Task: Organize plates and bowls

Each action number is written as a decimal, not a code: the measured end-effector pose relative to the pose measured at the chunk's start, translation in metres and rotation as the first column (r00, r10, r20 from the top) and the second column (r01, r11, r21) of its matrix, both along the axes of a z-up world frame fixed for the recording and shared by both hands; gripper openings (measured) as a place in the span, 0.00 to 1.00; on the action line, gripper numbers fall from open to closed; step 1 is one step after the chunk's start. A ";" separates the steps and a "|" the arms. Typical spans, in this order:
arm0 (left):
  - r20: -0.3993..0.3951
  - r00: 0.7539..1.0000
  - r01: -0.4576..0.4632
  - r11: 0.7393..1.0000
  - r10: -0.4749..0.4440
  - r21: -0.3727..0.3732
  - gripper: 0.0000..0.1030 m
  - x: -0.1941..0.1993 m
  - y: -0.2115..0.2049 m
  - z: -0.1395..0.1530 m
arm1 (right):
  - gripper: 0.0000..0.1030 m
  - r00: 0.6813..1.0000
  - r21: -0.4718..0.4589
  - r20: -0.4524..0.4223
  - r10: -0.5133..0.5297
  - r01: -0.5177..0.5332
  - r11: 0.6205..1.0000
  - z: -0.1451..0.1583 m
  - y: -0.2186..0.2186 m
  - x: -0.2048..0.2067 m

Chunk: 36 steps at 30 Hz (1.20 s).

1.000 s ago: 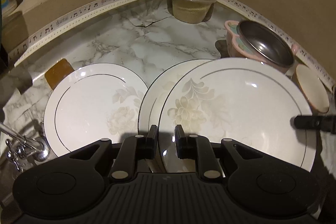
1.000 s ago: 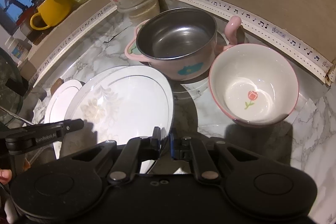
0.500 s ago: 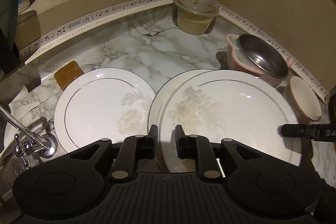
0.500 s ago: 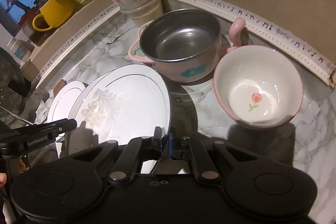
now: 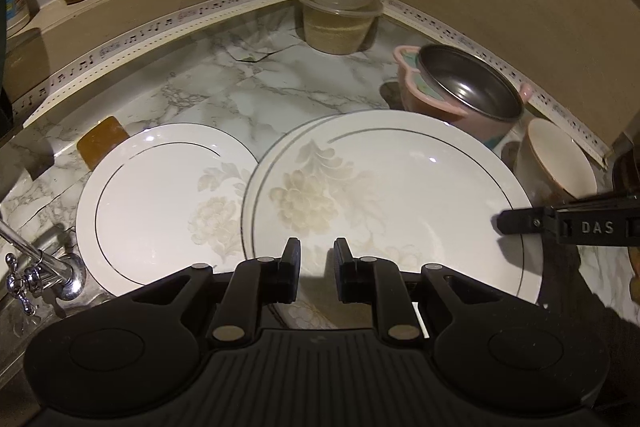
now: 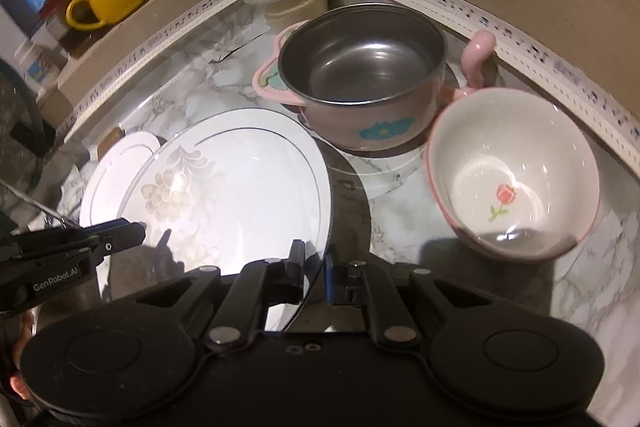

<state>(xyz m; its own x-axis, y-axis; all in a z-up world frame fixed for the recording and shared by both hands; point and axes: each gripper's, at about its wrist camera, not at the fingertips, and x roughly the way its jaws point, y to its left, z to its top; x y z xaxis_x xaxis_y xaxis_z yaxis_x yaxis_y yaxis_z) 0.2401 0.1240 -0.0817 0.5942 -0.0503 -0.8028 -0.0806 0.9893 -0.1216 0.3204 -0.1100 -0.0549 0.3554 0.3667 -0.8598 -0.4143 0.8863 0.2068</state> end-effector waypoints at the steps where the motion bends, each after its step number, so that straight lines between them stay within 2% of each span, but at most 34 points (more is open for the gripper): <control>1: -0.001 1.000 0.002 1.000 -0.002 0.000 0.16 0.000 -0.001 -0.001 | 0.12 1.000 -0.017 0.012 0.017 -0.017 1.000 0.000 0.003 -0.001; 4: -0.008 1.000 0.004 1.000 -0.004 0.001 0.16 0.000 -0.003 -0.003 | 0.14 0.997 -0.067 0.043 0.067 -0.064 0.996 0.000 0.010 -0.002; 10: -0.027 1.000 0.009 1.000 -0.009 0.000 0.16 0.000 -0.005 -0.009 | 0.17 0.992 -0.111 0.039 0.119 -0.115 0.987 -0.002 0.018 0.002; 30: -0.046 0.999 0.016 1.000 -0.015 0.016 0.16 0.004 -0.008 -0.011 | 0.17 0.985 -0.184 0.003 0.175 -0.172 0.968 -0.002 0.030 0.010; 34: -0.050 0.999 -0.018 1.000 0.018 0.005 0.16 0.003 -0.004 -0.008 | 0.17 0.979 -0.197 0.018 0.201 -0.194 0.961 -0.001 0.030 0.007; 36: -0.022 0.999 -0.038 0.999 0.038 -0.011 0.16 -0.003 0.002 0.000 | 0.18 0.980 -0.183 0.024 0.195 -0.188 0.965 0.001 0.027 0.005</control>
